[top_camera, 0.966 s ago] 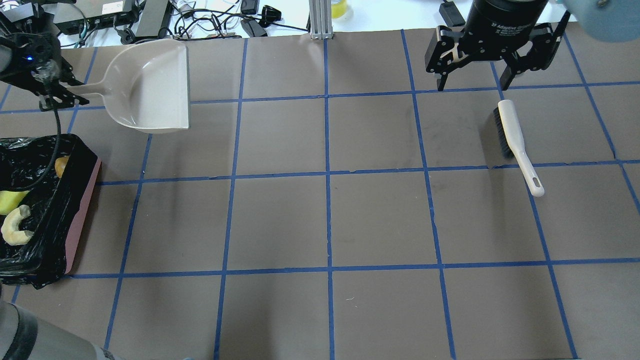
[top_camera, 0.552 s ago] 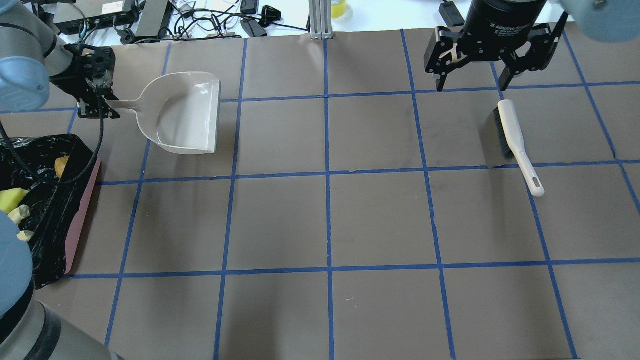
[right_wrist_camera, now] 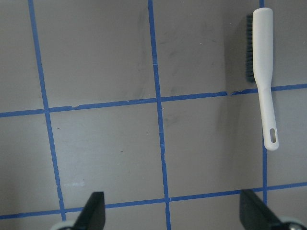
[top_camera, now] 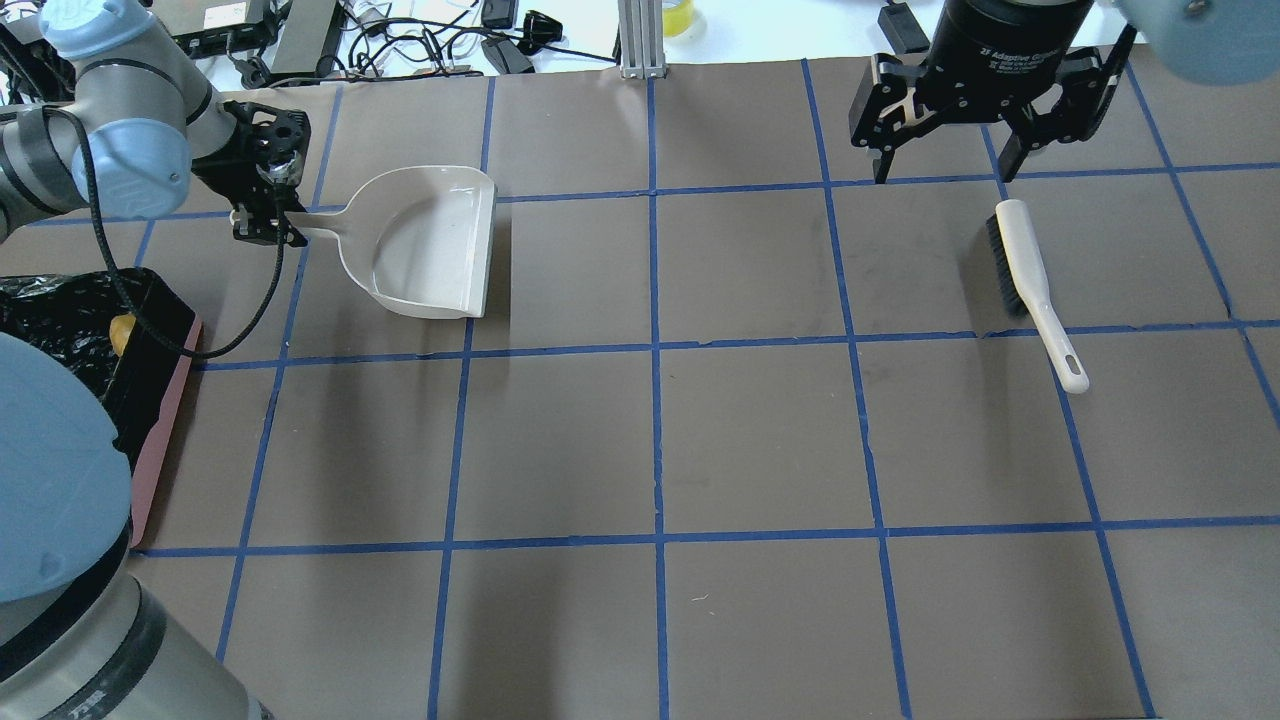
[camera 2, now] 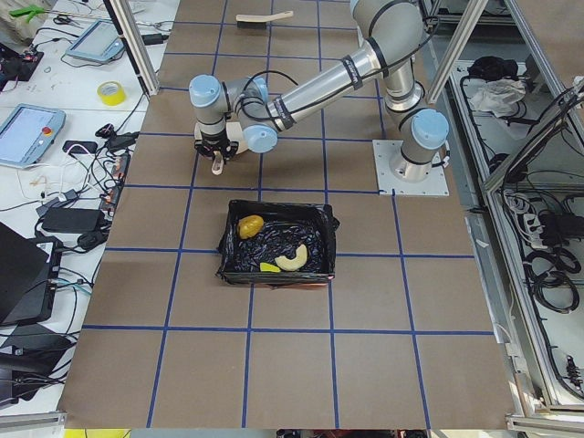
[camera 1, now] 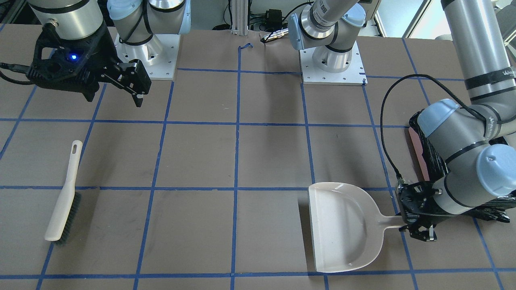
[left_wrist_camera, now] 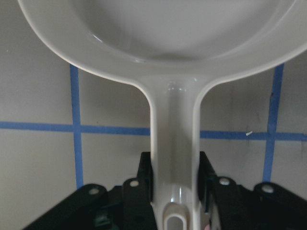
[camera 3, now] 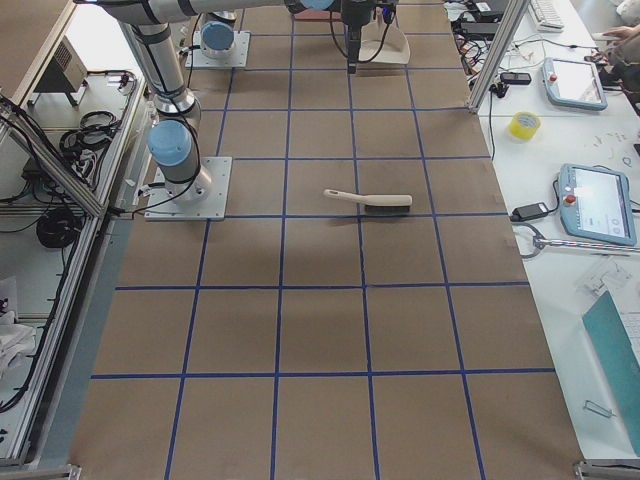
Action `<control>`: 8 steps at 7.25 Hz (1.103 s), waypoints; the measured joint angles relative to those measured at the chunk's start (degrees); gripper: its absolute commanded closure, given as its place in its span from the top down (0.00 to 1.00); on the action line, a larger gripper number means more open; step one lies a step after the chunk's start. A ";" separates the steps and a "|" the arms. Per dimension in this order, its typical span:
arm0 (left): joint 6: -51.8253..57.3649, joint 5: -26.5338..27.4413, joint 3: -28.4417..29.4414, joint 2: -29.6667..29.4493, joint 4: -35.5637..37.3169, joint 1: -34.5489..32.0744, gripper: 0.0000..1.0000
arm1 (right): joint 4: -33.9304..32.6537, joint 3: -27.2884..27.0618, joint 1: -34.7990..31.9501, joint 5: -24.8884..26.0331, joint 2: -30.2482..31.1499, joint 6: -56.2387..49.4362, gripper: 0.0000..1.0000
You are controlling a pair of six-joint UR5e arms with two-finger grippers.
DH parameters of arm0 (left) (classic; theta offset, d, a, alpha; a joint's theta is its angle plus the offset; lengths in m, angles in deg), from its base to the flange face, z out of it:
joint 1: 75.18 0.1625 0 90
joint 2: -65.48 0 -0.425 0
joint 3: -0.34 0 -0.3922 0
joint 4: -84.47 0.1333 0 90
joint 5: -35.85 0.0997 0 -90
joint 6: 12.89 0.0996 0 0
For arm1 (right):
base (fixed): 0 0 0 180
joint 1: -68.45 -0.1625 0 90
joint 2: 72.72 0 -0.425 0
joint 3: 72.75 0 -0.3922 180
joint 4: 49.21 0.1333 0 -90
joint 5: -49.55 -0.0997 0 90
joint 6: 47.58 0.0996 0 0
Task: Sweep and dump trash into bin
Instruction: 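Bring the empty dustpan back and lower it onto the table with the left gripper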
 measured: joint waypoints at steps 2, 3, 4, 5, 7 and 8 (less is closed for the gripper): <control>-0.85 0.03 0.39 -1.63 0.18 -1.61 0.00 | 0.16 0.00 0.04 0.01 0.01 0.03 1.00; -1.06 0.09 0.39 -1.92 0.32 -2.10 0.00 | 0.20 0.00 0.04 0.00 0.01 0.03 1.00; -1.77 0.14 0.36 -2.00 0.47 -2.33 0.00 | 0.24 0.00 0.00 -0.01 0.01 0.03 1.00; -2.83 0.15 0.20 -2.01 0.87 -2.45 0.00 | 0.24 0.00 -0.01 -0.05 0.02 0.03 1.00; -3.47 0.06 -0.14 -2.06 2.18 -2.60 0.00 | 0.17 0.00 0.03 -0.11 0.02 0.03 1.00; -3.45 -0.04 -0.32 -2.07 2.48 -2.63 0.00 | 0.11 0.00 0.04 -0.11 0.02 0.03 1.00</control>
